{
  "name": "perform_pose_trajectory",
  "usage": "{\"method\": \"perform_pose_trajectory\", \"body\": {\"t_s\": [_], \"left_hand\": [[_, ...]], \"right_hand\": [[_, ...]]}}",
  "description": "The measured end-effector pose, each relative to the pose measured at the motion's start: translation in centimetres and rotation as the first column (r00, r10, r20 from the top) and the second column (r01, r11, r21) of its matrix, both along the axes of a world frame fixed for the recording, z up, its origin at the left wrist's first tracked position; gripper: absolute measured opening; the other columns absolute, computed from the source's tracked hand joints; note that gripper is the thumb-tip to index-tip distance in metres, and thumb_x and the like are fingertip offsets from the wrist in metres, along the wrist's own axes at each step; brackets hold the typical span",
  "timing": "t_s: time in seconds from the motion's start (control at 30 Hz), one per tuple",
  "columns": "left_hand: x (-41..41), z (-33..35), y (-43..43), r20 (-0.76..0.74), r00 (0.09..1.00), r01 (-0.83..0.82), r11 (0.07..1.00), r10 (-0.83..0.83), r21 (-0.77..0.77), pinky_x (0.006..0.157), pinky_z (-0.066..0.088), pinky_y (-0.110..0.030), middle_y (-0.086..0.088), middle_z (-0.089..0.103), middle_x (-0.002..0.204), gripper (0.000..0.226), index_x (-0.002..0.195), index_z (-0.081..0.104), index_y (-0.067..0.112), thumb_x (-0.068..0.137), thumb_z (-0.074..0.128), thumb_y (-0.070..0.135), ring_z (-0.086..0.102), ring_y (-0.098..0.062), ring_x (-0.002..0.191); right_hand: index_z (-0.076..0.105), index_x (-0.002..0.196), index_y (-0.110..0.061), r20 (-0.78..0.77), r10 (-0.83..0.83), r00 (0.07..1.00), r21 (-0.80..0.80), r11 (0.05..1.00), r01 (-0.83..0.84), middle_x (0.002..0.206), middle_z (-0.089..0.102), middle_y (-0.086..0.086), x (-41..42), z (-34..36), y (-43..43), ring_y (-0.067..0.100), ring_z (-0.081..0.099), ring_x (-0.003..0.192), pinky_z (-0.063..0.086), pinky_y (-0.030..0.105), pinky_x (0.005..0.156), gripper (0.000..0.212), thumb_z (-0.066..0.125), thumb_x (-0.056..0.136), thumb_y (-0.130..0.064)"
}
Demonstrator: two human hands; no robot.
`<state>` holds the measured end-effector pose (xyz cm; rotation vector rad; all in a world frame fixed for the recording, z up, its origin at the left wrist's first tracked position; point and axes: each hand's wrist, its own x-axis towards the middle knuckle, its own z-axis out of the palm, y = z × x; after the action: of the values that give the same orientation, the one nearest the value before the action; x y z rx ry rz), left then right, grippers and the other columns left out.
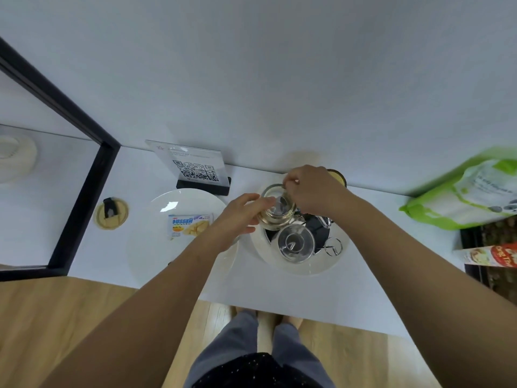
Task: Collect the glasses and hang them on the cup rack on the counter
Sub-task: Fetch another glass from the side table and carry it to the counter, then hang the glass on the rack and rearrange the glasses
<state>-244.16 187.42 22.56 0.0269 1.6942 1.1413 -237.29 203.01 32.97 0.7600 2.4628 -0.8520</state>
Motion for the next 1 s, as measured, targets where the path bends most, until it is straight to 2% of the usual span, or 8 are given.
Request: {"method": "perform_pose_trajectory", "body": {"t_s": [0.13,0.23,0.3,0.47,0.63,0.7,0.83,1.0], "left_hand": [[0.4,-1.4,-0.1,0.004,1.0,-0.011,1.0,0.011,-0.005,0.084,0.055,-0.035,-0.005,0.068,0.111,0.078,0.124,0.059,0.031,0.057,0.078,0.065,0.066,-0.021,0.102],[0.8,-2.1,-0.1,0.034,0.999,-0.009,1.0,0.009,-0.009,0.083,0.053,-0.033,-0.007,0.065,0.116,0.077,0.124,0.055,0.03,0.058,0.077,0.061,0.063,-0.022,0.105],[0.9,-2.5,-0.1,0.034,0.999,0.0,1.0,0.0,-0.007,0.083,0.052,-0.032,-0.006,0.064,0.116,0.072,0.126,0.054,0.027,0.065,0.075,0.058,0.062,-0.021,0.105],[1.1,-3.0,-0.1,0.046,0.999,-0.014,1.0,0.015,-0.013,0.101,0.05,-0.042,-0.009,0.062,0.117,0.064,0.131,0.056,0.012,0.081,0.072,0.048,0.061,-0.023,0.107],[0.8,-3.1,-0.1,0.05,0.998,-0.029,0.999,0.031,-0.032,0.093,0.051,-0.036,-0.003,0.063,0.115,0.054,0.126,0.057,0.018,0.084,0.07,0.047,0.061,-0.019,0.104],[0.6,-3.3,-0.2,0.066,0.997,-0.034,0.999,0.036,-0.03,0.088,0.049,-0.034,0.0,0.064,0.112,0.04,0.114,0.062,0.027,0.081,0.072,0.049,0.061,-0.017,0.102],[0.4,-3.4,-0.1,0.086,0.995,-0.058,0.998,0.06,-0.025,0.086,0.045,-0.037,0.009,0.064,0.106,0.031,0.091,0.061,0.038,0.069,0.073,0.055,0.059,-0.012,0.096],[0.3,-3.0,0.1,0.038,0.998,-0.056,0.997,0.058,-0.06,0.083,0.045,-0.037,0.008,0.058,0.116,0.066,0.115,0.054,0.039,0.058,0.075,0.064,0.056,-0.017,0.104]], "right_hand": [[0.062,0.12,0.0,0.164,0.07,0.984,0.014,0.997,-0.073,0.12,0.062,0.017,0.1,-0.1,-0.8,0.031,0.061,0.106,0.05,0.034,0.081,0.031,0.042,0.097,-0.004],[0.061,0.119,0.002,0.195,0.117,0.974,0.038,0.991,-0.127,0.117,0.063,0.017,0.3,-0.2,-1.1,0.03,0.063,0.104,0.05,0.032,0.078,0.029,0.043,0.096,-0.001],[0.06,0.123,0.003,0.199,0.119,0.973,0.038,0.991,-0.128,0.12,0.063,0.018,0.4,-0.3,-1.1,0.031,0.063,0.107,0.052,0.035,0.087,0.031,0.044,0.096,-0.001],[0.061,0.122,0.004,0.191,0.122,0.974,0.006,0.992,-0.125,0.122,0.061,0.019,0.3,-0.6,-1.0,0.033,0.062,0.107,0.053,0.04,0.09,0.03,0.049,0.096,-0.006],[0.061,0.125,0.003,0.187,0.11,0.976,-0.021,0.994,-0.108,0.123,0.062,0.017,0.2,-0.6,-1.0,0.031,0.062,0.108,0.052,0.038,0.092,0.032,0.05,0.097,-0.009],[0.06,0.127,0.001,0.182,0.087,0.979,-0.045,0.996,-0.08,0.123,0.063,0.017,0.2,-0.6,-1.0,0.03,0.061,0.107,0.052,0.035,0.087,0.033,0.051,0.096,-0.008],[0.062,0.117,0.0,0.203,0.107,0.973,-0.068,0.993,-0.095,0.103,0.063,0.014,0.2,-0.8,-1.1,0.025,0.054,0.085,0.037,0.022,0.054,0.027,0.048,0.094,-0.003],[0.061,0.118,0.001,0.213,0.111,0.971,-0.07,0.993,-0.099,0.099,0.059,0.012,0.2,-0.7,-1.2,0.024,0.053,0.085,0.036,0.022,0.054,0.027,0.048,0.095,-0.005]]}}
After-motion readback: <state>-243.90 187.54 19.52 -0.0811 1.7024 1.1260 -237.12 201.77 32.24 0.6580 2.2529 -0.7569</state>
